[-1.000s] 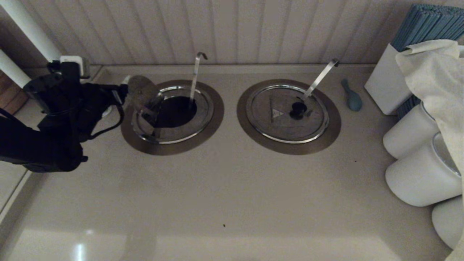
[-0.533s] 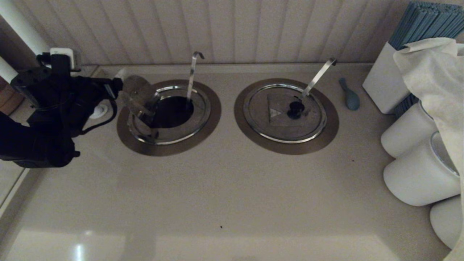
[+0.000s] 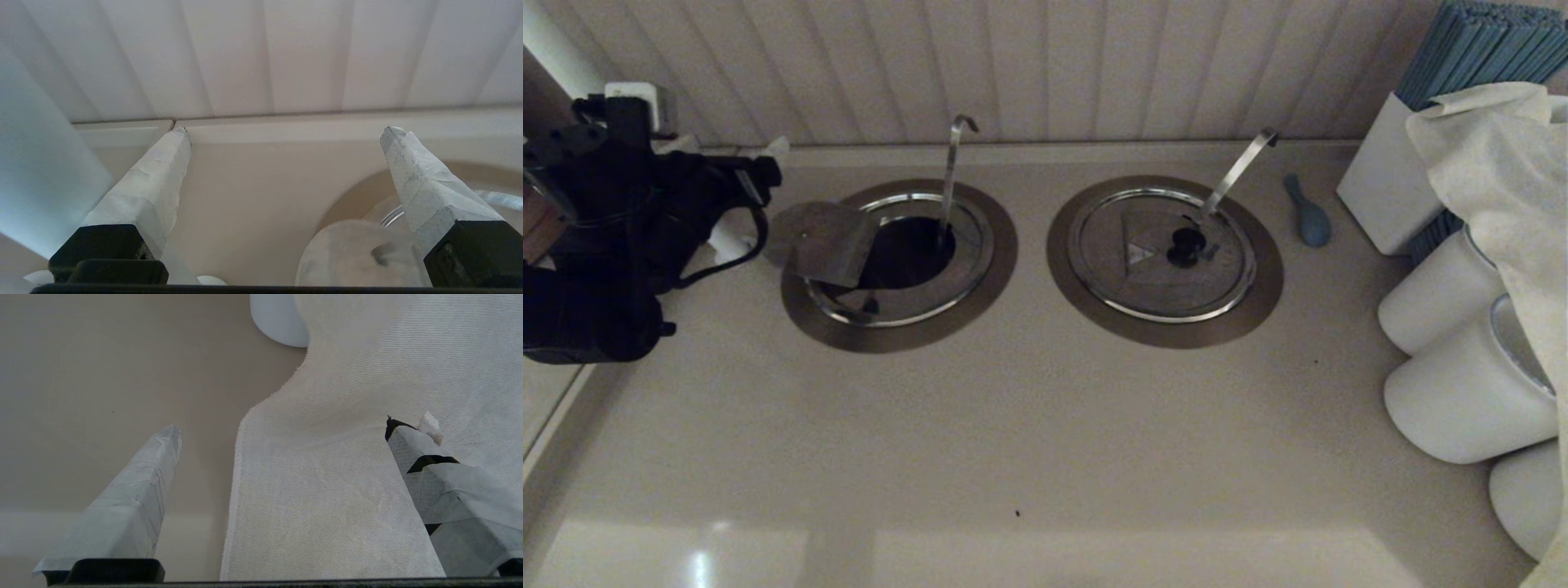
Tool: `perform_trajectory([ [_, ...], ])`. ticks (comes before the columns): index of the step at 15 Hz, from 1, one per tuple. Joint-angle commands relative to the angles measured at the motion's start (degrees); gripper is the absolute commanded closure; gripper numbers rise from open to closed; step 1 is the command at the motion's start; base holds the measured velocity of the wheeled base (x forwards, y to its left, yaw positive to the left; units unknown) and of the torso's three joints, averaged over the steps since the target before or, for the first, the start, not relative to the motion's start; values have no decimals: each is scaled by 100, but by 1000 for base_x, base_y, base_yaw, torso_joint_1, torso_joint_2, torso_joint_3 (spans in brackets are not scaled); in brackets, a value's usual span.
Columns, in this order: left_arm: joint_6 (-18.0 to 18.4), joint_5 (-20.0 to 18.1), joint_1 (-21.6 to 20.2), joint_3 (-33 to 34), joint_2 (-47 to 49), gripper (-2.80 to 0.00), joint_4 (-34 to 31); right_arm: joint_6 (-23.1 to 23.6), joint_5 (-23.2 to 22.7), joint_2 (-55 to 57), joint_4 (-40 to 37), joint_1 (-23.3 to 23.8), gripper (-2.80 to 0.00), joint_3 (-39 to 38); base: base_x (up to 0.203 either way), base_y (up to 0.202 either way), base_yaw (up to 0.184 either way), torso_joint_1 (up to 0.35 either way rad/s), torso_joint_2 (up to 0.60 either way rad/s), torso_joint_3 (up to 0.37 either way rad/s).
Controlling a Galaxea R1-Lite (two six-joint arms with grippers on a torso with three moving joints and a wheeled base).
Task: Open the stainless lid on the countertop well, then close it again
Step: Open the lid, then stir with a spoon
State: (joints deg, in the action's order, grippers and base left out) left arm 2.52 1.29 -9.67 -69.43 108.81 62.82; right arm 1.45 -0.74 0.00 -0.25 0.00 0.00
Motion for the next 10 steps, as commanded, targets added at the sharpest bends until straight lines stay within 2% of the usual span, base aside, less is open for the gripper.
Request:
perform_trajectory([
  [1,-137,38,142,-11,-193,-280,-24,4,-5,4,-1,0,-280,0,0,0,0,0,0,0],
  [4,-551,38,852,28,-457,-280,-791,4,-5,1,-1,0,-280,0,0,0,0,0,0,0],
  [7,-621,21,1664,236,-534,-280,-1139,4,-5,0,-1,0,-280,0,0,0,0,0,0,0],
  [8,-618,-30,1974,175,-427,-280,-1302,4,-5,4,-1,0,-280,0,0,0,0,0,0,0],
  [10,-616,-128,2309,-408,-175,-280,-1886,4,-5,0,-1,0,-280,0,0,0,0,0,0,0],
])
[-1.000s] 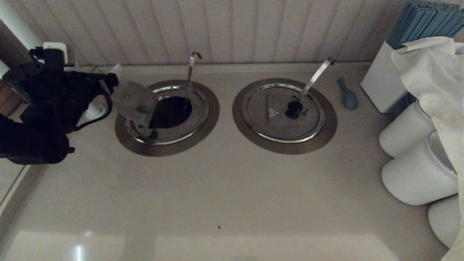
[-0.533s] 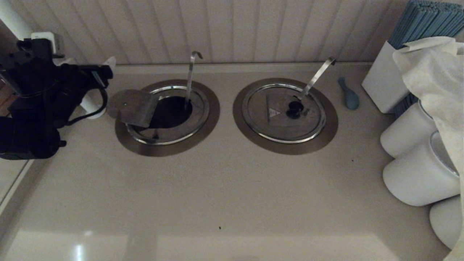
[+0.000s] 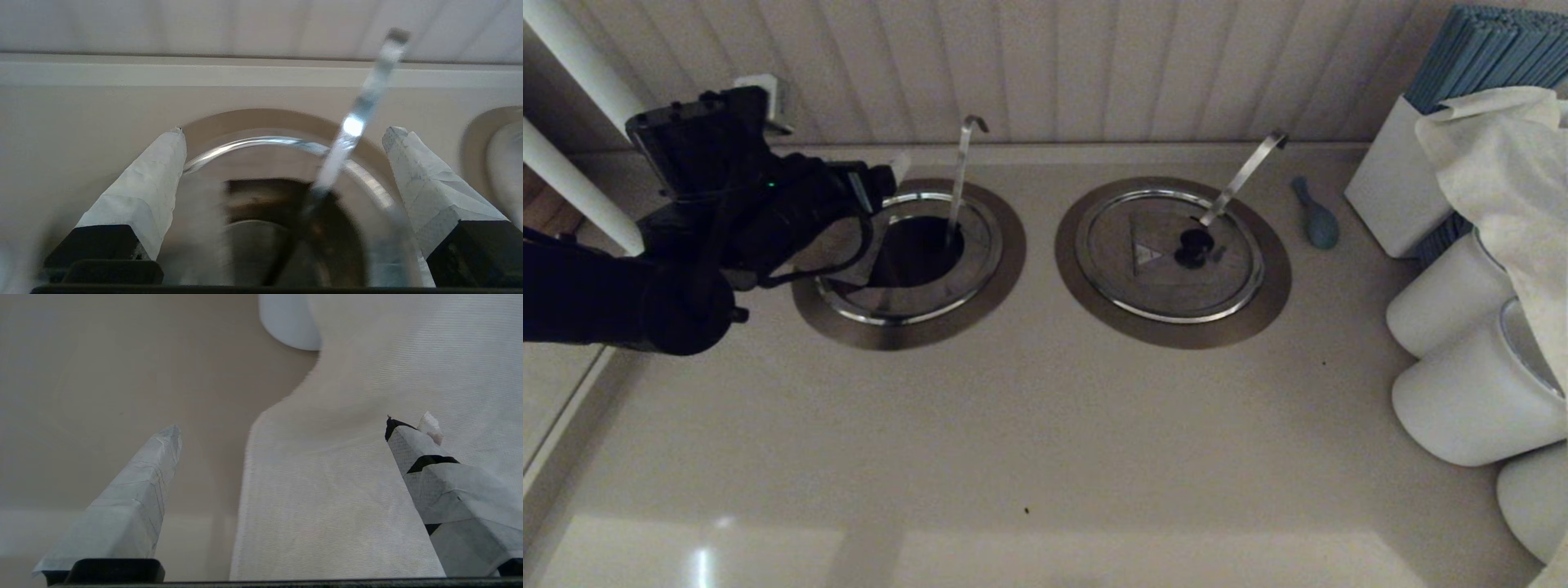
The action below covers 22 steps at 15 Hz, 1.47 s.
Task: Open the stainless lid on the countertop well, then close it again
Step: Stir with a spoon
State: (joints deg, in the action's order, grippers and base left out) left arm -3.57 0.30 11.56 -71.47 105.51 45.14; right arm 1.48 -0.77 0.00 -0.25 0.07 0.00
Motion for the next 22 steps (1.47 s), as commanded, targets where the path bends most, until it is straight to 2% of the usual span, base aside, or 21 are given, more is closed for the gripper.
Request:
perform_trajectory([
  [1,6,-45,284,-534,316,-280,-348,2,-2,0,-2,-7,-280,0,0,0,0,0,0,0],
  [3,21,-83,369,-1013,600,-280,-572,2,-2,0,-2,-7,-280,0,0,0,0,0,0,0],
  [6,78,-186,528,-1352,861,-280,-849,2,-2,9,-2,-7,-280,0,0,0,0,0,0,0],
  [8,374,-160,559,-1500,1055,-280,-866,2,-3,2,-2,-7,-280,0,0,0,0,0,0,0],
  [10,438,-162,647,-1492,1134,-280,-883,2,-2,9,-2,-7,-280,0,0,0,0,0,0,0],
  [16,477,-118,662,-1917,1773,-280,-814,2,-2,3,-2,-7,-280,0,0,0,0,0,0,0],
  [19,465,57,655,-2181,2131,-280,-362,2,-2,0,-2,-7,-280,0,0,0,0,0,0,0],
  [21,471,110,655,-2338,2275,-280,-278,2,-2,5,-2,-7,-280,0,0,0,0,0,0,0],
  [22,471,110,655,-2364,2300,0,-278,2,-2,1,-2,-7,-280,0,0,0,0,0,0,0],
])
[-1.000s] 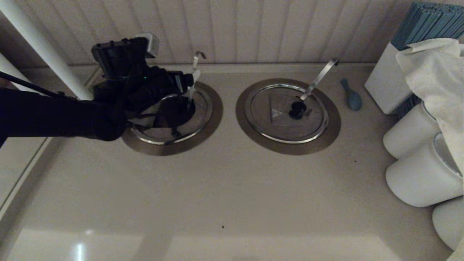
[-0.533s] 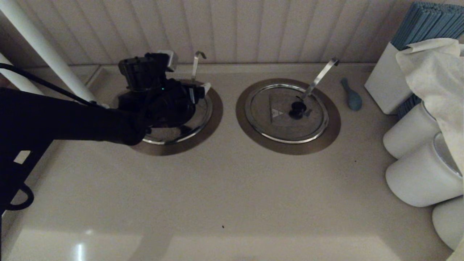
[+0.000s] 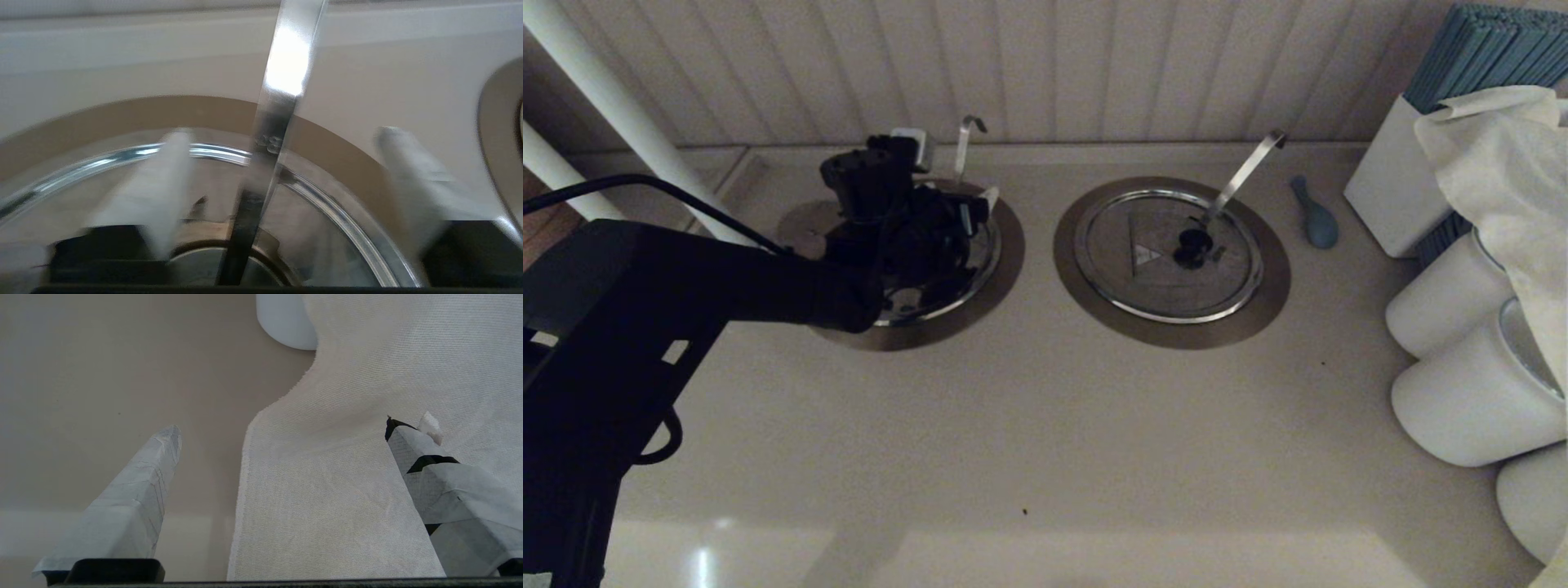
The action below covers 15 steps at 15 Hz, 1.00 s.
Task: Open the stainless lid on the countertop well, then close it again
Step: Stir with a spoon
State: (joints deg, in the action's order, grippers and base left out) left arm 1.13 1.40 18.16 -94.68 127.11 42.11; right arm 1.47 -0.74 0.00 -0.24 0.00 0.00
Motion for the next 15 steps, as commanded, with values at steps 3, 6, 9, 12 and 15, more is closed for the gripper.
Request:
perform_trajectory([
  [3,-1,0,-6,-306,388,0,26,3,-5,8,-2,0,-280,0,0,0,0,0,0,0],
  [6,-7,9,-15,-393,517,0,43,3,-5,6,-2,0,-280,0,0,0,0,0,0,0],
  [9,-25,93,-15,-375,336,0,43,3,-5,7,-2,0,-280,0,0,0,0,0,0,0],
  [12,-56,166,-15,-70,-30,0,160,3,-5,0,-2,0,-280,0,0,0,0,0,0,0],
  [15,-112,167,-15,272,-233,0,323,3,-5,1,-2,0,-280,0,0,0,0,0,0,0],
])
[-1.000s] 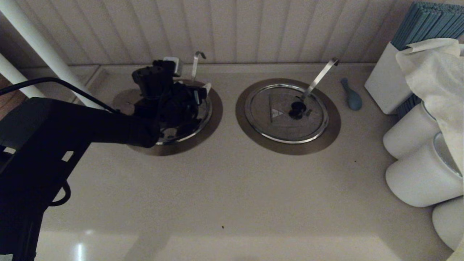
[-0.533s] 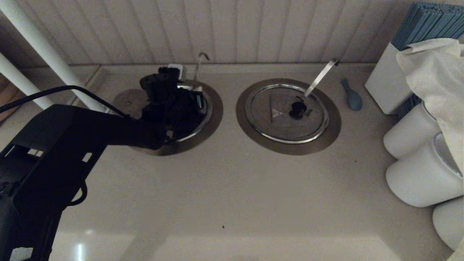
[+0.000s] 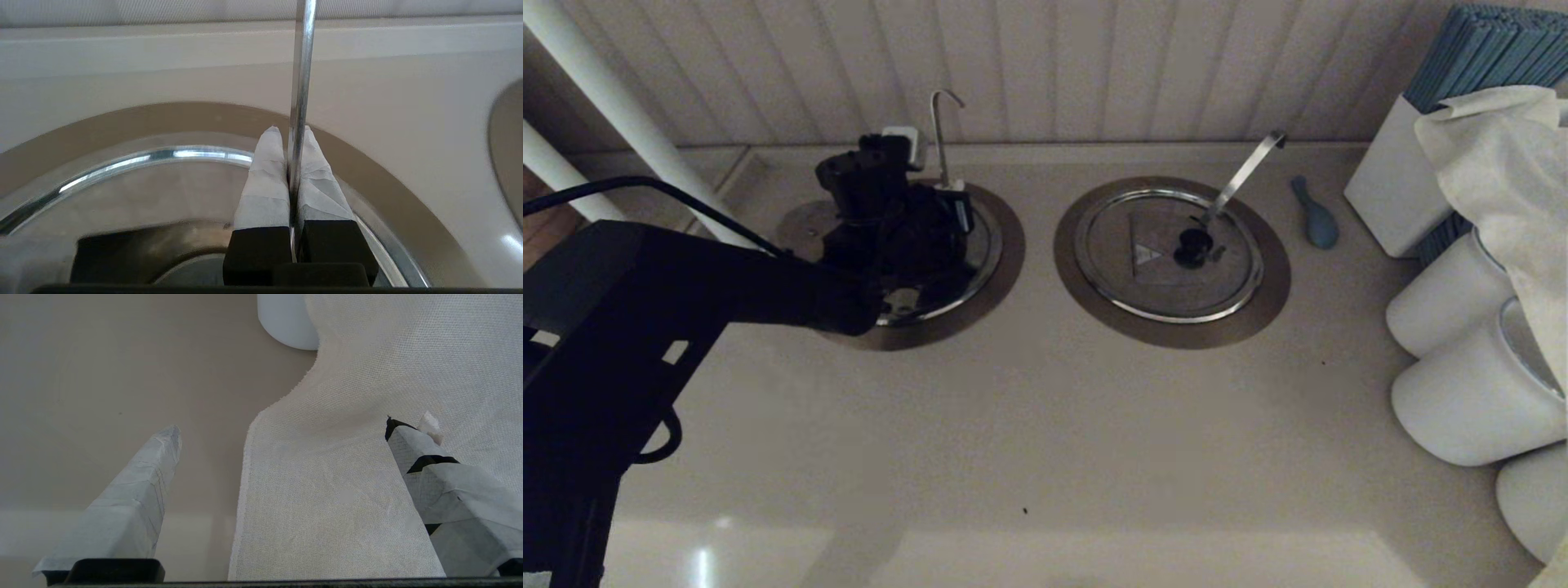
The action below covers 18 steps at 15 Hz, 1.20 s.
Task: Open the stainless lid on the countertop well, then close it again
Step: Stir with a spoon
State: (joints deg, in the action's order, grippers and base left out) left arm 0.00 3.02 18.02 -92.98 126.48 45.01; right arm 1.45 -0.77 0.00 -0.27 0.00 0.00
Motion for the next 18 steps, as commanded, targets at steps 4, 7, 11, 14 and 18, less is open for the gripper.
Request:
perform_trajectory([
  [4,-18,5,-23,464,-654,0,34,4,-2,0,0,0,-280,0,0,0,0,0,0,0],
  [7,-336,44,-164,802,-1183,0,27,4,-2,9,0,0,-280,0,0,0,0,0,0,0],
  [11,-782,-239,-386,1316,-1767,0,-78,4,-2,9,0,0,-280,0,0,0,0,0,0,0],
  [14,-807,-457,-369,1405,-1737,0,-272,4,-2,9,0,0,-280,0,0,0,0,0,0,0],
  [18,-932,-518,-368,1423,-1781,0,-302,4,-2,9,0,0,-280,0,0,0,0,0,0,0],
])
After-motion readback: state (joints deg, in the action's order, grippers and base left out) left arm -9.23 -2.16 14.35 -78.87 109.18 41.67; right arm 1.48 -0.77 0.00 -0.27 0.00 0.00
